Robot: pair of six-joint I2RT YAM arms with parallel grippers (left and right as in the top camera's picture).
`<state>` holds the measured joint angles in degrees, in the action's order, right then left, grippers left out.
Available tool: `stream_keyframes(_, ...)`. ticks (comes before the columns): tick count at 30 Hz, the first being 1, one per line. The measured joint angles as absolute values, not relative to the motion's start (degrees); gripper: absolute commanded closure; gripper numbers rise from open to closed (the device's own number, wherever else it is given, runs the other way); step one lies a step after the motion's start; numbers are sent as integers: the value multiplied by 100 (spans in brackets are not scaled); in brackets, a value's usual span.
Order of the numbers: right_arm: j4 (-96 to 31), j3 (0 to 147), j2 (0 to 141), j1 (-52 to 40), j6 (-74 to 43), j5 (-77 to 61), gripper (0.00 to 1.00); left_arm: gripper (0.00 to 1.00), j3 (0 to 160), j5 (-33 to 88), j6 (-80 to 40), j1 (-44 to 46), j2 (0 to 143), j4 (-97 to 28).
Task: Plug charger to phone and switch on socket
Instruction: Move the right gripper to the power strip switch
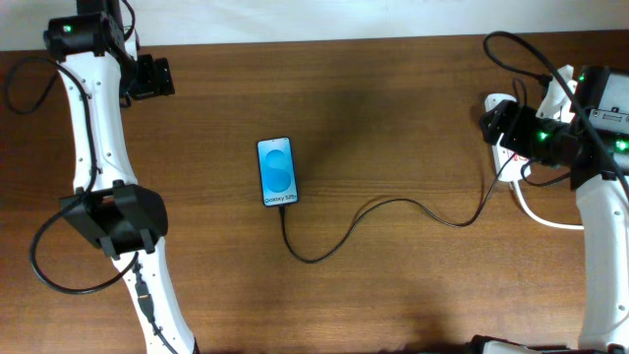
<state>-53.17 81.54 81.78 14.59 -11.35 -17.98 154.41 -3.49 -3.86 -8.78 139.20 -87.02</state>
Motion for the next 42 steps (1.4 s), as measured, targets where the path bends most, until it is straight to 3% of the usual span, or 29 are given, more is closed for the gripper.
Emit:
stream_keyframes(19, -5216, 8471, 8340, 1546, -1131, -1780, 14, 0, 15441, -349, -386, -875, 13920, -8705)
stream_keyframes(27, -6132, 9887, 8383, 2766, -893, -1787, 14, 1, 15441, -349, -386, -878, 13920, -8709)
stream_keyframes(31, -6093, 9896, 8897, 3369, -882, -1758, 14, 0, 15441, -349, -386, -875, 13920, -8709)
stream_keyframes(42, -5356, 9898, 10949, 3496, -882, -1756, 18, 1, 15441, -349, -386, -875, 13920, -8709)
